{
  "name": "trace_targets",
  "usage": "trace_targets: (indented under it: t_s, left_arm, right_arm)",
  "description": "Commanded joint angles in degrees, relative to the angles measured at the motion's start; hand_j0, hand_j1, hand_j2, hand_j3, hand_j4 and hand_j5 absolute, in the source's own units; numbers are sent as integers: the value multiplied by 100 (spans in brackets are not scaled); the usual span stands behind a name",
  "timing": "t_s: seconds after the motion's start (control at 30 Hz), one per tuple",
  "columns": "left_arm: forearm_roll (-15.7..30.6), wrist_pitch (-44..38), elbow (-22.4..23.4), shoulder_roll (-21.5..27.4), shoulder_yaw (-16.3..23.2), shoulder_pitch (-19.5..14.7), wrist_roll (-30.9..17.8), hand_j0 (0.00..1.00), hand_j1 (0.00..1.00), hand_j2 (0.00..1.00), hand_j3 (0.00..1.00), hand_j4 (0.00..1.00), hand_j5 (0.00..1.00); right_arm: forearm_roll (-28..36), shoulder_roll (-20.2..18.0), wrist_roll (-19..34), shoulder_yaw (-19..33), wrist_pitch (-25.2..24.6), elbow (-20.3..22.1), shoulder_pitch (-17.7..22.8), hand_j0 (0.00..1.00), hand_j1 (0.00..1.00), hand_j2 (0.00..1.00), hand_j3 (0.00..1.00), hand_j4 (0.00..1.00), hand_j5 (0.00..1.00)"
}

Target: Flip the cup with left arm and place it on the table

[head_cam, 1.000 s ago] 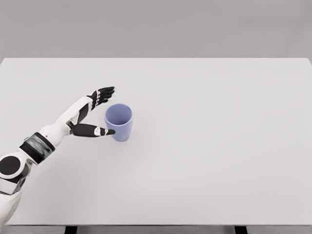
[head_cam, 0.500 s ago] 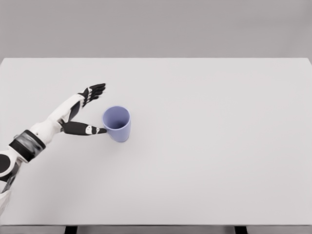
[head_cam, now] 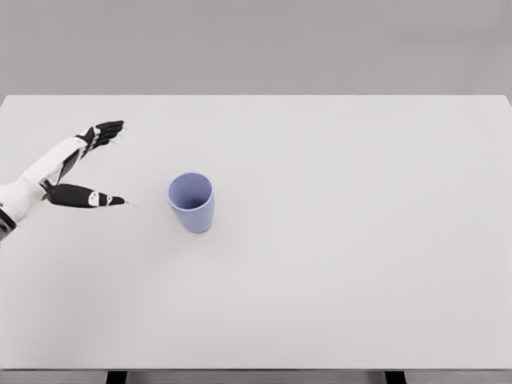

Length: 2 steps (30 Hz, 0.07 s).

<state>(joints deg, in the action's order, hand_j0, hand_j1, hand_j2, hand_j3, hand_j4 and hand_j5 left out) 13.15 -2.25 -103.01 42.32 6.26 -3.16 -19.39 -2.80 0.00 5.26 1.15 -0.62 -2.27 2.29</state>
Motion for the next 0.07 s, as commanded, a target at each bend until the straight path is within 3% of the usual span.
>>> trace_targets:
  t_s: [0.0,0.03]
  left_arm:
    - [12,14,-8,172,-143,0,-4,100,100,100,100,100,100]
    - [12,23,-8,181,-161,0,5,100,100,100,100,100,100]
  right_arm:
    - [-1,0,1,-1,0,-2,0,100,100,100,100,100,100]
    - [-1,0,1,-1,0,-2,0,100,100,100,100,100,100]
